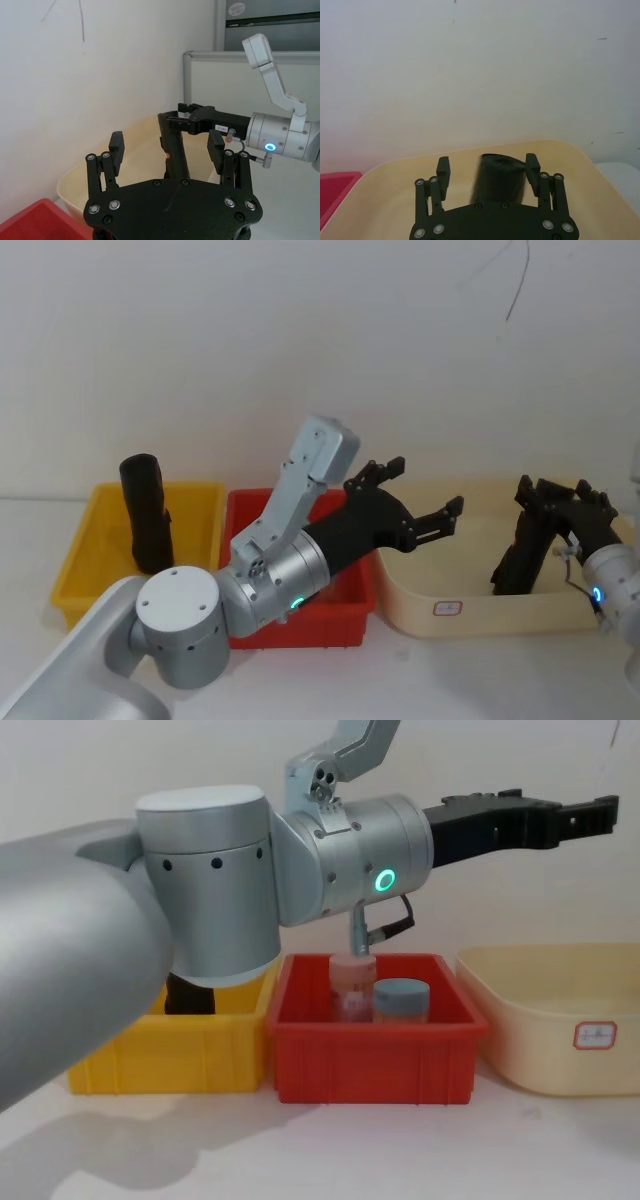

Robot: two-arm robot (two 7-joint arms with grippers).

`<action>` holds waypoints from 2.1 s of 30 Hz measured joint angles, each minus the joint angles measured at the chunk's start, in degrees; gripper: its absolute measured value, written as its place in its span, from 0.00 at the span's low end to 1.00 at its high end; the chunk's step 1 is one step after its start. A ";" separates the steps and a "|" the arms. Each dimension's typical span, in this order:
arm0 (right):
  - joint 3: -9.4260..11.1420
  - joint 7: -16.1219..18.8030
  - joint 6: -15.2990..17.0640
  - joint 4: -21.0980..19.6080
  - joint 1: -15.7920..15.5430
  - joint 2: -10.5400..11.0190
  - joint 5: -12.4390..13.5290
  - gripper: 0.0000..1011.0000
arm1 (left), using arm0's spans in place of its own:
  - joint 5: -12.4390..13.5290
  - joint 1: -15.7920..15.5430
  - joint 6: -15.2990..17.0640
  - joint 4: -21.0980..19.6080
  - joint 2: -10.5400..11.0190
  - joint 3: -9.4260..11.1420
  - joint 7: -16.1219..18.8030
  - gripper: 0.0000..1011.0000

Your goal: Pick up the garbage bag with the one hand and transfer it to the other hand.

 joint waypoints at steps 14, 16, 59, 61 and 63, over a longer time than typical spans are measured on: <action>-0.68 1.26 1.03 -6.26 -1.10 -0.76 -0.34 0.99 | 1.77 4.18 0.57 -6.06 2.61 -2.04 6.03 0.99; -1.03 1.55 0.98 -7.18 -1.30 -0.96 -0.38 0.99 | 2.13 4.79 0.69 -6.91 2.91 -2.37 6.96 0.99; -15.74 8.47 4.82 -19.59 -11.31 -4.37 1.19 0.99 | 15.05 24.98 4.11 -30.60 9.67 -16.29 32.96 0.99; -16.18 8.53 5.12 -18.99 -11.25 -4.26 1.20 0.99 | 15.84 25.89 4.41 -31.58 9.81 -17.17 34.30 0.99; -16.40 8.57 5.23 -18.59 -11.08 -4.16 1.20 0.99 | 16.56 26.71 4.71 -32.44 9.89 -17.96 35.48 0.99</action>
